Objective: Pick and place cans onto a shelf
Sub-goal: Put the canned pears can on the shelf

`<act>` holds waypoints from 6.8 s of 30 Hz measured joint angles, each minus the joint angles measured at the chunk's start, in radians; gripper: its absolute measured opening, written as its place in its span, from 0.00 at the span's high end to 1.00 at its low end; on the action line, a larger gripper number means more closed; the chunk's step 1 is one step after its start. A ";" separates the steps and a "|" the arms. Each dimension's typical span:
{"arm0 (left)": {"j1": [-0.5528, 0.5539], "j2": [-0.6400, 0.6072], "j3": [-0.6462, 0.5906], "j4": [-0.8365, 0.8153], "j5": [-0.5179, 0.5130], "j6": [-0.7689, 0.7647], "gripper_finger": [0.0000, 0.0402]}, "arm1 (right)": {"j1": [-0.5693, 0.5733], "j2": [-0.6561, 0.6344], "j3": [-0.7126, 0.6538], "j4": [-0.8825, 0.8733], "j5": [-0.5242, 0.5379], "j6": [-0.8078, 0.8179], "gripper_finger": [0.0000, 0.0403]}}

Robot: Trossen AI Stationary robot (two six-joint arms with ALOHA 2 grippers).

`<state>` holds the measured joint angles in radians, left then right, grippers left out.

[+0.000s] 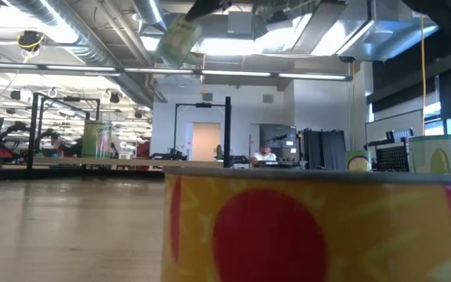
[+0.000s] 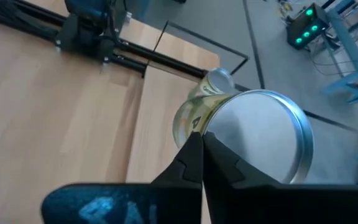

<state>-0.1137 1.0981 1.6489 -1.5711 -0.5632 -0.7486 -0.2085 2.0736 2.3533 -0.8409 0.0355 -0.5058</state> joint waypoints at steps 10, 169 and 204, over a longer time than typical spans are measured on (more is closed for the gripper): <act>0.000 0.000 0.000 0.000 0.000 -0.004 1.00 | -0.031 0.175 0.000 0.149 -0.103 0.003 1.00; 0.349 0.874 0.000 0.150 -0.083 0.403 1.00 | -0.020 -0.415 0.001 -0.236 0.155 0.210 0.98; 0.543 0.748 0.059 0.380 0.195 0.628 1.00 | -0.020 -0.414 0.001 -0.275 0.155 0.213 0.98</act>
<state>0.4294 1.8457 1.7077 -1.1914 -0.3678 -0.1203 -0.2284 1.6592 2.3542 -1.1162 0.1906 -0.2924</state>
